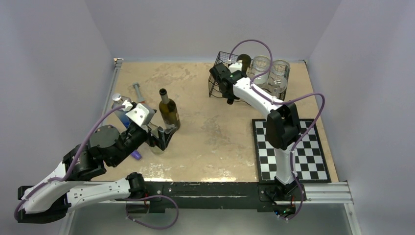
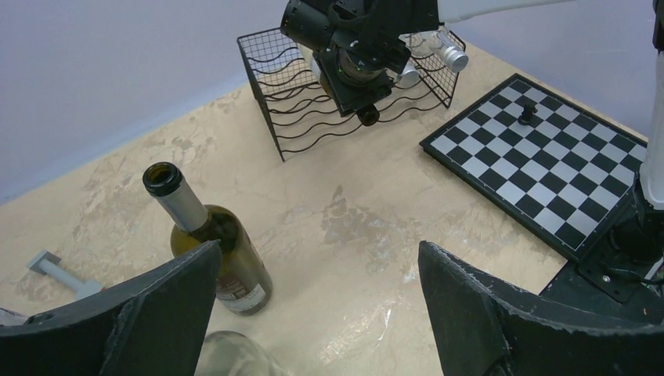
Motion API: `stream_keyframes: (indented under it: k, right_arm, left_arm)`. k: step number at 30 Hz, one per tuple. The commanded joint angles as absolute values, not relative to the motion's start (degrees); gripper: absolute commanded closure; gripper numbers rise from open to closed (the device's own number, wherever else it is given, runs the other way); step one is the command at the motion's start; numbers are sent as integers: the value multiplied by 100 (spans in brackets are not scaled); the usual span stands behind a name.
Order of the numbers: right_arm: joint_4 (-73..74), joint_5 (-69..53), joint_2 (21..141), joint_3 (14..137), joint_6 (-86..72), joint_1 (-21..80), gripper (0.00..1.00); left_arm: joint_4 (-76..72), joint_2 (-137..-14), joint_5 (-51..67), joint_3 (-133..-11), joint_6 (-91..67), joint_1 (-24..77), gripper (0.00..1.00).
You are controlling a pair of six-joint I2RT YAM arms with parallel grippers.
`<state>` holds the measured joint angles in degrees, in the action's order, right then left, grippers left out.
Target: Put the wine bottle on the wine rack
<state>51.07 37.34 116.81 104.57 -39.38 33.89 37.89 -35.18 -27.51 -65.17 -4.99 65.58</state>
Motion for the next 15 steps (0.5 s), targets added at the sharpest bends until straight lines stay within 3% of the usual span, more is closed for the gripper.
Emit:
stream_keyframes:
  k: [1,11,15]
  right_arm:
    - [4449,3988,11540,10665,-3721,3256,86]
    - [4699,3555,11479,10718,-3662,3142,15]
    - [4683,3201,11146,10705,-3558,3146,6]
  left_arm:
    - [3716,-3508,-2843,-6742,-605,6548,1]
    - [3760,-3401,-2873,-6674,-657,6548,1]
    - [3777,-3362,-2883,-6676,-668,6548,1]
